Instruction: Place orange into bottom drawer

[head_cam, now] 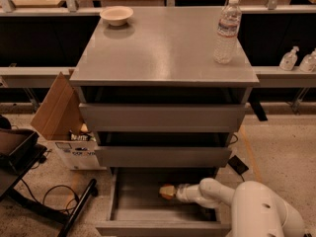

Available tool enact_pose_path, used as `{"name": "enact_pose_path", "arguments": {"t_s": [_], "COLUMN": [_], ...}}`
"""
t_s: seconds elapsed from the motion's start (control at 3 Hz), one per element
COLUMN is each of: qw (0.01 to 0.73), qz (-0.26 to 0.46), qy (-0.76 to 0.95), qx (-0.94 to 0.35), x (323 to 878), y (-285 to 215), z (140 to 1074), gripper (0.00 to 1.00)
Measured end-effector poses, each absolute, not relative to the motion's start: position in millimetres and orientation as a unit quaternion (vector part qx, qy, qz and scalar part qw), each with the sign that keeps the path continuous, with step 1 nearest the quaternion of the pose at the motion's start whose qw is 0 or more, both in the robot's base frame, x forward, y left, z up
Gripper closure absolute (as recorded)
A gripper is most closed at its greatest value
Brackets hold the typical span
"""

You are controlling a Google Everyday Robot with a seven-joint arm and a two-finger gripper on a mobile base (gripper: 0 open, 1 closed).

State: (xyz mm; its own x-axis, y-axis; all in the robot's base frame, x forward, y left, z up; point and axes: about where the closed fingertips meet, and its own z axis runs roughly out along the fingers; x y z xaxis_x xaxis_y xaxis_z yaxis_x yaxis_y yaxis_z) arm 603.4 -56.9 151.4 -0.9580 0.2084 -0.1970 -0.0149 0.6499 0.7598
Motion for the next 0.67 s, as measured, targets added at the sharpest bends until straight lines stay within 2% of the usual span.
{"name": "enact_pose_path", "arguments": {"t_s": [0.33, 0.67], "qw": [0.133, 0.132], "qz": [0.416, 0.416], "qy": [0.898, 0.898], "qx": [0.053, 0.053], "x": [602.3, 601.5], "y": [-54.7, -52.9], "z": [150.5, 149.9], "gripper": [0.12, 0.0]}}
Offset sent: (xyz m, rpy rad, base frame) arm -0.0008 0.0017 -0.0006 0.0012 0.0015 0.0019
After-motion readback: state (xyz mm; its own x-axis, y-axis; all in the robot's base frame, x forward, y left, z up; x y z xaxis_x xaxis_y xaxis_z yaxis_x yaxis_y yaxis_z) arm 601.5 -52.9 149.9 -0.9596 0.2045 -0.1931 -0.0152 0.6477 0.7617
